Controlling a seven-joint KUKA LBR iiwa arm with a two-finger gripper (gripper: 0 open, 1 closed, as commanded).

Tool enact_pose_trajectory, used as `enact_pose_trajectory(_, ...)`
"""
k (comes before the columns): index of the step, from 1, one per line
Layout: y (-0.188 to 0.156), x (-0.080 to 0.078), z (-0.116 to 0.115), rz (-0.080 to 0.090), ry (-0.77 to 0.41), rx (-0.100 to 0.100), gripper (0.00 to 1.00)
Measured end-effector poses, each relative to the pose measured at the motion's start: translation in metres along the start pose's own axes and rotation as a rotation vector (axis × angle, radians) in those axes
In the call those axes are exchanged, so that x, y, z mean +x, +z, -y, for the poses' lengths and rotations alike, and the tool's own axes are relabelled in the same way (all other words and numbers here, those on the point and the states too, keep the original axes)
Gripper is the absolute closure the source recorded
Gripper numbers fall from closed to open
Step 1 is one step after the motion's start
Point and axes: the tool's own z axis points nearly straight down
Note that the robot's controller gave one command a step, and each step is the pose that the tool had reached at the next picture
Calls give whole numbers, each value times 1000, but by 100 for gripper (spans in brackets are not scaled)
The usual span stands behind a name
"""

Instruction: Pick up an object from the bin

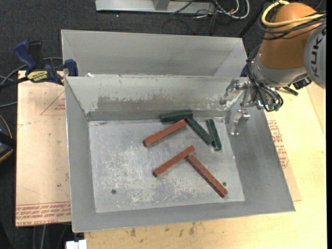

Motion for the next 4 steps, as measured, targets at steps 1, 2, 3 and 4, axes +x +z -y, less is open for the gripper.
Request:
enact_pose_trajectory(1,-5,-2,0,8,-2,1,0)
enact_pose_trajectory(2,123,-10,-15,10,-153,4,100)
enact_pose_trajectory(3,125,-12,-16,30,-153,6,0)
enact_pose_trajectory(4,124,-11,-14,23,-154,8,100)
